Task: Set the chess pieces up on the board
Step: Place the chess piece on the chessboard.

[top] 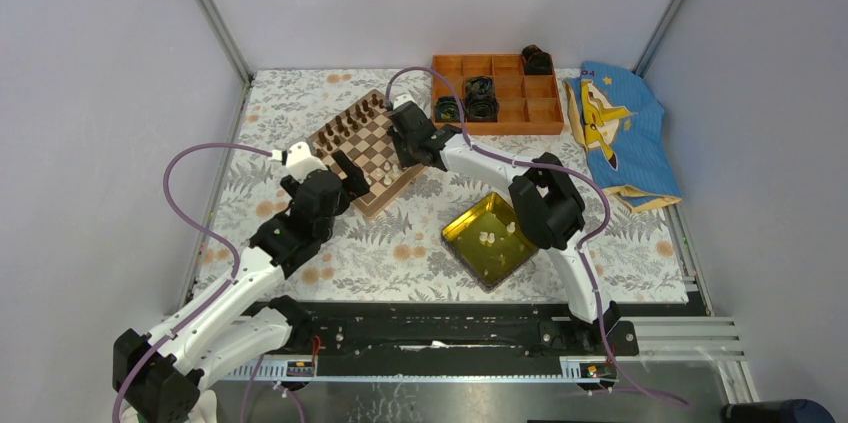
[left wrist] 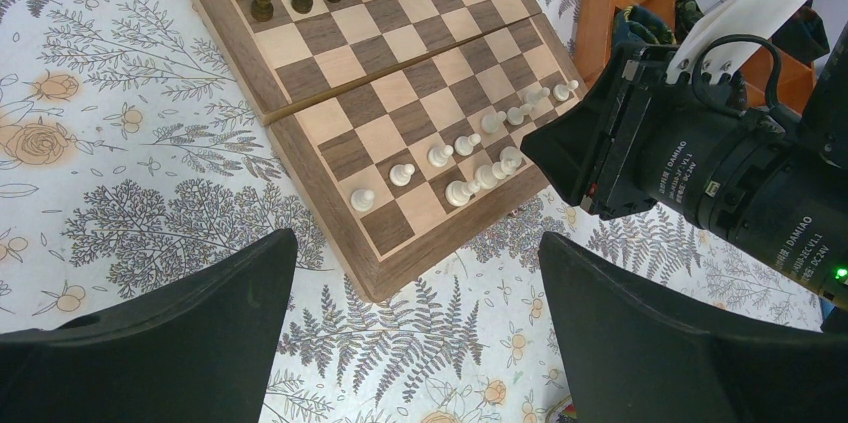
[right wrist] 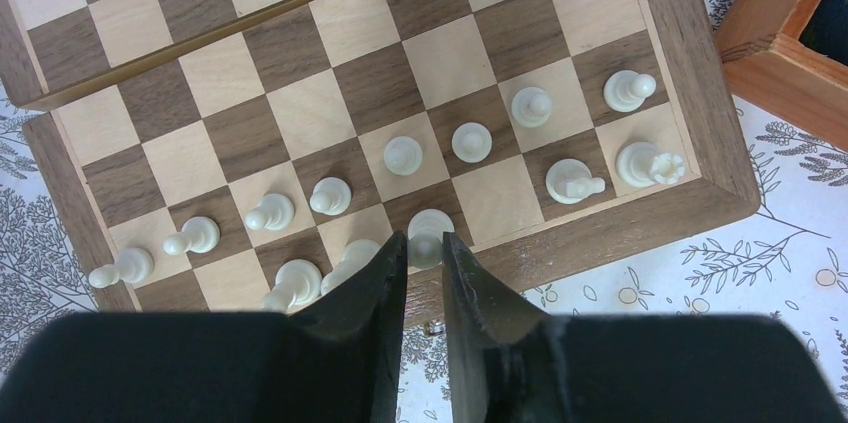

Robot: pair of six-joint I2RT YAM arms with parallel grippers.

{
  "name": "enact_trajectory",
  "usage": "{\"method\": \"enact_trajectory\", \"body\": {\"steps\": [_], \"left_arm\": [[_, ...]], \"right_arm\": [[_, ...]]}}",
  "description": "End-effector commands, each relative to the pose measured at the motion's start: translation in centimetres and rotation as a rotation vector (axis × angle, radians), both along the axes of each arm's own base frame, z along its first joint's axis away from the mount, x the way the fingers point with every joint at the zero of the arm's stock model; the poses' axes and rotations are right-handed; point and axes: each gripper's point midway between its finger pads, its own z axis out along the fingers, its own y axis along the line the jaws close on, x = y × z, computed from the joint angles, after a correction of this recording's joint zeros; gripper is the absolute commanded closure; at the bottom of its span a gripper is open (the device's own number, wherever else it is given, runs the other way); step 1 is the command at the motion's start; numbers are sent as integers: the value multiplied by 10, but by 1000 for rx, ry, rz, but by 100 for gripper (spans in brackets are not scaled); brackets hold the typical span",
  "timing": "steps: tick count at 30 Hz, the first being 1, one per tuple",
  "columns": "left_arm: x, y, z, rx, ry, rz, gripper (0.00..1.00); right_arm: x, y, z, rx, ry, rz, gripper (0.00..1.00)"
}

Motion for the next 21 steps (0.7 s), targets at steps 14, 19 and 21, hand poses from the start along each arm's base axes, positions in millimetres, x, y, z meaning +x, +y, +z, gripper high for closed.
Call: {"method": "enact_trajectory", "body": {"steps": [14, 19, 21], "left_arm": [[4, 0, 14, -24, -43, 18, 1], [4, 0, 14, -25, -43, 20, 1], [4, 0, 14, -26, -43, 20, 1]], "right_arm": [[-1, 10, 20, 24, -31, 41, 67], [0, 9, 24, 24, -42, 38, 67], [0, 8, 27, 26, -50, 37, 66]]}}
